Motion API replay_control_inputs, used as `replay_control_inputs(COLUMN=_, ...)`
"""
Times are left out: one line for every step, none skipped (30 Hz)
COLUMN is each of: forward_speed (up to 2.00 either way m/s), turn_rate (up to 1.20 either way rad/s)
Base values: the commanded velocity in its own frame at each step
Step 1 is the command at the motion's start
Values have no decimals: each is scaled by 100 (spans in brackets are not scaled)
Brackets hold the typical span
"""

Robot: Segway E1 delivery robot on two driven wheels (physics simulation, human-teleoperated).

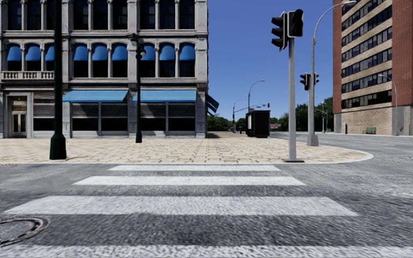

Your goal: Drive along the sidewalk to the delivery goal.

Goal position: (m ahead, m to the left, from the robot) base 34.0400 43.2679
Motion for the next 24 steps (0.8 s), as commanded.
replay_control_inputs(forward_speed=200, turn_rate=0)
replay_control_inputs(forward_speed=200, turn_rate=0)
replay_control_inputs(forward_speed=200, turn_rate=0)
replay_control_inputs(forward_speed=200, turn_rate=0)
replay_control_inputs(forward_speed=200, turn_rate=0)
replay_control_inputs(forward_speed=200, turn_rate=0)
replay_control_inputs(forward_speed=200, turn_rate=0)
replay_control_inputs(forward_speed=200, turn_rate=0)
replay_control_inputs(forward_speed=200, turn_rate=0)
replay_control_inputs(forward_speed=200, turn_rate=0)
replay_control_inputs(forward_speed=200, turn_rate=0)
replay_control_inputs(forward_speed=200, turn_rate=0)
replay_control_inputs(forward_speed=200, turn_rate=0)
replay_control_inputs(forward_speed=200, turn_rate=0)
replay_control_inputs(forward_speed=200, turn_rate=0)
replay_control_inputs(forward_speed=200, turn_rate=0)
replay_control_inputs(forward_speed=200, turn_rate=0)
replay_control_inputs(forward_speed=200, turn_rate=0)
replay_control_inputs(forward_speed=200, turn_rate=0)
replay_control_inputs(forward_speed=200, turn_rate=0)
replay_control_inputs(forward_speed=200, turn_rate=0)
replay_control_inputs(forward_speed=200, turn_rate=0)
replay_control_inputs(forward_speed=200, turn_rate=0)
replay_control_inputs(forward_speed=200, turn_rate=0)
